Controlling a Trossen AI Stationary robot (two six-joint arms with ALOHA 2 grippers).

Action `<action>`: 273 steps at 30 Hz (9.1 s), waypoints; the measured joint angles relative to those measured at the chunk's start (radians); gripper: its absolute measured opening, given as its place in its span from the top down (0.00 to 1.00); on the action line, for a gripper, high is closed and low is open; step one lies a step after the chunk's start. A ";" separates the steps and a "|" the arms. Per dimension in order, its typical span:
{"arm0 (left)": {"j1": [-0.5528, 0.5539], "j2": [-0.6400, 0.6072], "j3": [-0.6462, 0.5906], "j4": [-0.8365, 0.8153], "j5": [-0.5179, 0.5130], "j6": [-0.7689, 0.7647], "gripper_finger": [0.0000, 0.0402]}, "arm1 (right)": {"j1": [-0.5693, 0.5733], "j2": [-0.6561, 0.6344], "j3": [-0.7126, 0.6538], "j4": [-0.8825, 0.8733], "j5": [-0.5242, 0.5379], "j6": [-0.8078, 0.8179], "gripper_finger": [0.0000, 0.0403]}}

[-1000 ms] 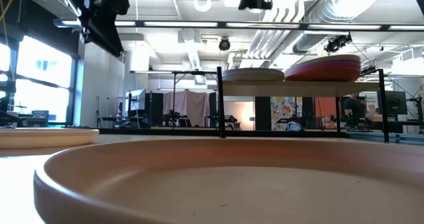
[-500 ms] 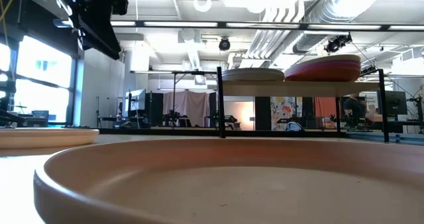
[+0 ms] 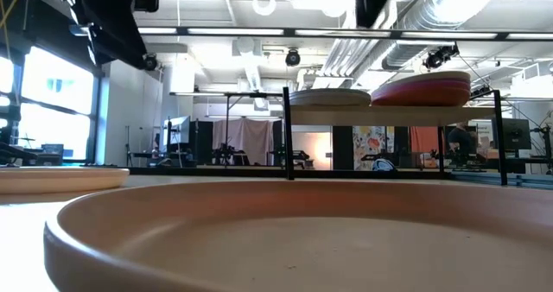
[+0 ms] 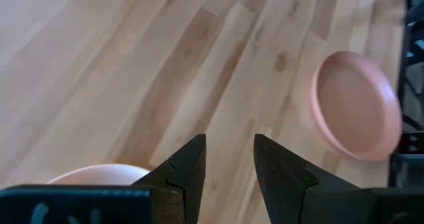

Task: Place and stack plates onto a shelf
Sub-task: Stack the brown plate on top of the light blue plate on the shelf

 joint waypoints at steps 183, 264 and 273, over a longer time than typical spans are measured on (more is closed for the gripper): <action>0.542 0.006 0.000 0.397 -0.492 0.555 0.71 | -1.344 -0.247 0.000 -0.132 -0.394 -0.443 1.00; 0.542 0.006 0.000 0.382 -0.494 0.598 0.71 | -1.138 -0.219 0.001 -0.212 -0.417 -0.354 0.77; 0.542 0.006 0.000 0.382 -0.494 0.616 0.71 | -1.070 -0.139 0.000 -0.216 -0.222 -0.314 0.77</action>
